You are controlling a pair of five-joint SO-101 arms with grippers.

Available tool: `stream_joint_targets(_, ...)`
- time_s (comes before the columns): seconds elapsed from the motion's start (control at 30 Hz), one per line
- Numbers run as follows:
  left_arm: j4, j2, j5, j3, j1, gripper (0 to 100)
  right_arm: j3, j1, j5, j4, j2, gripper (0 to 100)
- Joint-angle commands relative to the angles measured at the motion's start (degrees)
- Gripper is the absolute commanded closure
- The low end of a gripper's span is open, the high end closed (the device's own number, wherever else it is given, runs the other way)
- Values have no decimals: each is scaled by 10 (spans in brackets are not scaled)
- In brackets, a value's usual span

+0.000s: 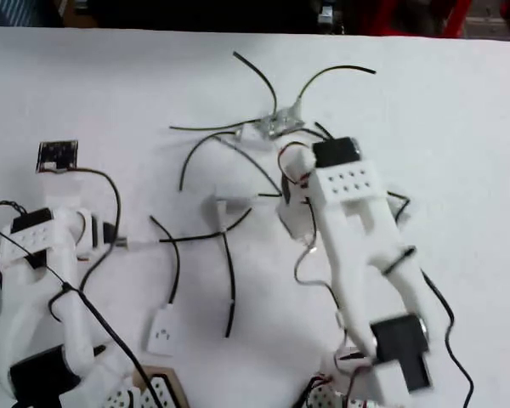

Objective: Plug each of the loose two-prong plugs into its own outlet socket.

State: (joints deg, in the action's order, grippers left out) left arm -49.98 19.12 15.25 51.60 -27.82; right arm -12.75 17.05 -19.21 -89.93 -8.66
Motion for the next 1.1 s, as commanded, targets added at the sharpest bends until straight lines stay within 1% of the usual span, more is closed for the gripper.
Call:
stream_joint_targets(0.0, -55, 22, 61, -89, -2, 736, -13, 0, 30, 22, -87, 981)
stream_joint_targets(0.1, -107, 19, 114, -159, -2, 736, -55, 3, 55, 70, -139, 981)
stream_joint_targets(0.17, -144, 17, 157, -199, 1, 711, -90, 3, 76, 116, -175, 981)
stream_joint_targets(0.23, -180, 17, 195, -229, 12, 679, -127, 3, 97, 160, -208, 981)
stream_joint_targets(0.3, -217, 17, 231, -252, 29, 678, -171, 3, 121, 210, -238, 981)
stream_joint_targets(0.37, -257, 17, 251, -268, 54, 681, -215, 3, 142, 262, -265, 981)
stream_joint_targets(0.47, -315, 20, 233, -279, 106, 681, -280, 3, 164, 334, -297, 981)
stream_joint_targets(0.63, -375, 17, 154, -265, 195, 676, -367, 0, 199, 434, -317, 981)
stream_joint_targets(0.77, -375, 17, 105, -225, 260, 676, -408, -1, 223, 486, -320, 981)
stream_joint_targets(0.8, -360, 17, 96, -210, 275, 676, -414, -1, 223, 493, -321, 981)
stream_joint_targets(0.9, -289, 17, 67, -149, 298, 678, -427, -2, 227, 497, -321, 981)
stream_joint_targets(1.0, -205, 16, 61, -80, 299, 679, -435, -5, 235, 496, -321, 981)
stream_joint_targets(1.07, -167, 16, 60, -48, 299, 687, -439, -13, 235, 497, -321, 981)
